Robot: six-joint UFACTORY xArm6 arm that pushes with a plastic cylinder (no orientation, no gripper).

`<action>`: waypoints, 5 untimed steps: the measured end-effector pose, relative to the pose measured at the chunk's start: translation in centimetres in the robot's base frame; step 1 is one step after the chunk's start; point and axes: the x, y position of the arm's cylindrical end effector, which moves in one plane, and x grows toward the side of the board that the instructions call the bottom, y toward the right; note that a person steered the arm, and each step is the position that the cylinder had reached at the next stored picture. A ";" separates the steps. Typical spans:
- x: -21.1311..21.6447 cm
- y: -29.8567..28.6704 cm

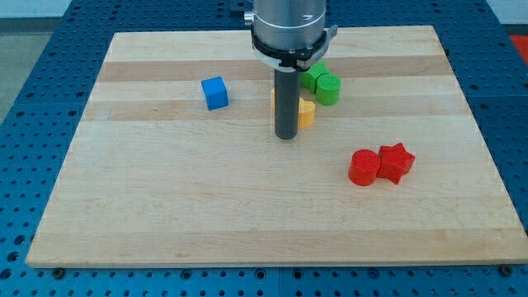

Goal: Move the yellow heart bottom right to the yellow hexagon

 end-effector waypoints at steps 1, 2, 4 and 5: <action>-0.4 0.3; -0.6 0.3; -0.6 0.3; 0.2 0.5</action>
